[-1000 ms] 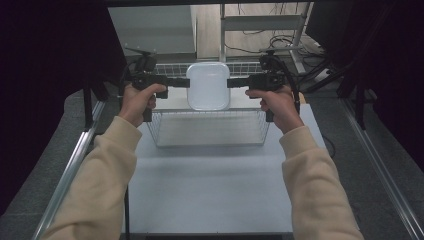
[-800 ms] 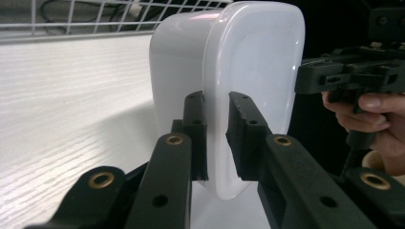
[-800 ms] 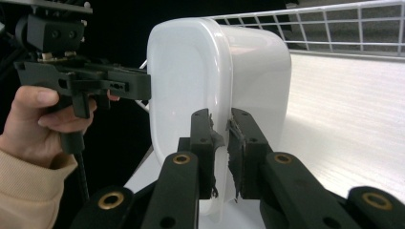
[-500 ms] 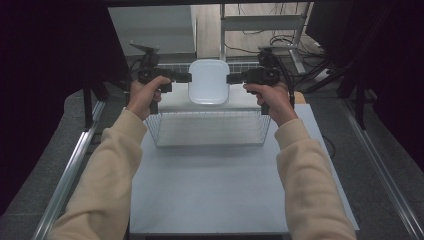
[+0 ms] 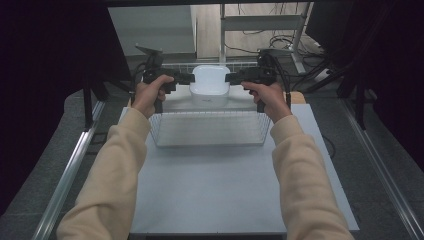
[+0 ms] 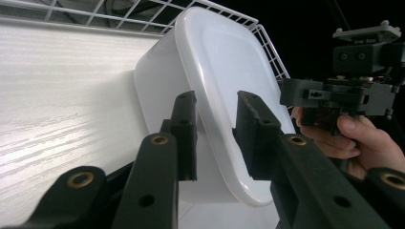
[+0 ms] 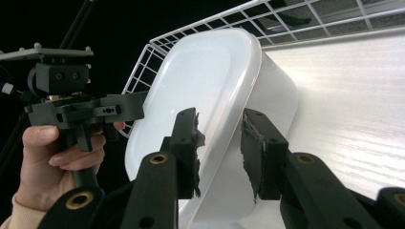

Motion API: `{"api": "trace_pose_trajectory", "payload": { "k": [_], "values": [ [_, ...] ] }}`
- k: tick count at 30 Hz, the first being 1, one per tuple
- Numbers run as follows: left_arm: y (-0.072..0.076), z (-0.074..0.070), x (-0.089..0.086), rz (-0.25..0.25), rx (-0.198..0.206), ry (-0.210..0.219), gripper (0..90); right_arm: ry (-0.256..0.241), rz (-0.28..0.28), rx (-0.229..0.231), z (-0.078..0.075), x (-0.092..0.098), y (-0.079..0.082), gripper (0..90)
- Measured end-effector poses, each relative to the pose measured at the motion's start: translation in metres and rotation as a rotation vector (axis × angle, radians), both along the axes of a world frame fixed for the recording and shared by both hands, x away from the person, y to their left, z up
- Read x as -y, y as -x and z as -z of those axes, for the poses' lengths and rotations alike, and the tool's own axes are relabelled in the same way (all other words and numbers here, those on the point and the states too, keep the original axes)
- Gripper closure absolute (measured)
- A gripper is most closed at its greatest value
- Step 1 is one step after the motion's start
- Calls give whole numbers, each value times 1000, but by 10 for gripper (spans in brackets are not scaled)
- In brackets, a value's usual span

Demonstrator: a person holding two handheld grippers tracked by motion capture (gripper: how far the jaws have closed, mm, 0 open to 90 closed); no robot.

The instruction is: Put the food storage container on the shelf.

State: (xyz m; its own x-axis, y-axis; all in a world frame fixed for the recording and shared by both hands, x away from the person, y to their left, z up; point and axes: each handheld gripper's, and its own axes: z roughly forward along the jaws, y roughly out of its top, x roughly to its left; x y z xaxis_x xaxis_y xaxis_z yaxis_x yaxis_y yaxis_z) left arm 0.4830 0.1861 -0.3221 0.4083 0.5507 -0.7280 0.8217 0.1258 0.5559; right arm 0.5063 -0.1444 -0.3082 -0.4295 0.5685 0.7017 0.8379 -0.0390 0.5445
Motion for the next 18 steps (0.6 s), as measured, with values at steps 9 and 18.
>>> {"api": "trace_pose_trajectory", "payload": {
  "k": [9,18],
  "values": [
    [1,6,0,2,27,17,585,20,0,27,2,-2,-2,531],
    [29,-7,-2,-43,172,-38,347,72,-11,231,-16,4,26,318]
  ]
}}
